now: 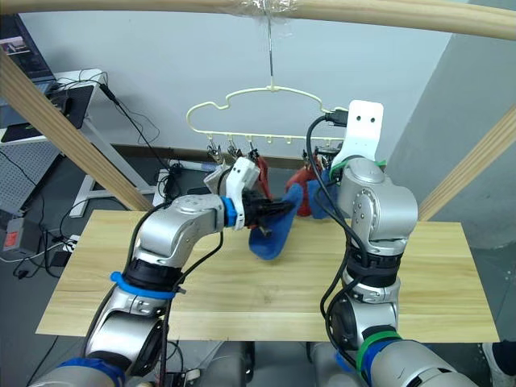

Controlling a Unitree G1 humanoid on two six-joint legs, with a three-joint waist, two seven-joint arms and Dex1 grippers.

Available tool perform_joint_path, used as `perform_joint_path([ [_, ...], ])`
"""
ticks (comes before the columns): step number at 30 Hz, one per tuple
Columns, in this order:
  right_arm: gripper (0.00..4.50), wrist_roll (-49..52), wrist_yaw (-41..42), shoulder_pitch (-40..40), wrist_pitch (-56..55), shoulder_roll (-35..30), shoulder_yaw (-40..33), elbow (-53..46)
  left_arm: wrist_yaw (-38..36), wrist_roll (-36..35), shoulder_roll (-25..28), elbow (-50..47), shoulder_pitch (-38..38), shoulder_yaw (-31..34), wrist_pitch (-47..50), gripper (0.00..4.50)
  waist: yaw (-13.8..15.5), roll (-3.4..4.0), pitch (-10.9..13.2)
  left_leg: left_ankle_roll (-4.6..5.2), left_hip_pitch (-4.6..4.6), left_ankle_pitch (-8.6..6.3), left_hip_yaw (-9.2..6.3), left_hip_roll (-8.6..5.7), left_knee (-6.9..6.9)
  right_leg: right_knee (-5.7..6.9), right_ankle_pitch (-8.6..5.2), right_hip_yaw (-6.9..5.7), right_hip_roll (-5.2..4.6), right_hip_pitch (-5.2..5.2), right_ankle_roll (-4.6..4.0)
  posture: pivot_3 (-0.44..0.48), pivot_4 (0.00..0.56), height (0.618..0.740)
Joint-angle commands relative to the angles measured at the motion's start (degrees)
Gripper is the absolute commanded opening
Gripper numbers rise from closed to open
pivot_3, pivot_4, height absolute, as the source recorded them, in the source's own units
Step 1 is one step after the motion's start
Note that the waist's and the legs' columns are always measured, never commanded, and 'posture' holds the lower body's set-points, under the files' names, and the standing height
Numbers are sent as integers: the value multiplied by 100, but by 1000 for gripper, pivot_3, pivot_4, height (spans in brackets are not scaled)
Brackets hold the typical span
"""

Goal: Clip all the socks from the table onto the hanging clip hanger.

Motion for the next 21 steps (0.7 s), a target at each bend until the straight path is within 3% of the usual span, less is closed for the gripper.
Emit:
perform_joint_path([
  [1, 0, 30, 4, -112, -6, 24, -61, -172, 49, 85, -308, 354, -322, -145, -423, 39, 1, 0, 0, 0, -1, 0, 0, 0, 0, -2, 0, 0, 0, 0, 0, -61, 259, 740],
  [11, 0, -8, -30, -122, 24, 42, -61, -217, 91, 291, -931, 1518, -902, -168, -1167, 39, -15, 0, 0, 0, -5, 0, 1, -2, -4, -12, 0, 2, 0, -1, 0, -87, 261, 740],
  [21, 0, -23, -55, -122, 40, 70, -72, -246, 66, 341, -1193, 2102, -1228, -80, -1531, 39, -26, 0, 0, 0, -13, 0, 2, -2, -5, -31, 0, 2, -1, 0, 0, -101, 259, 740],
])
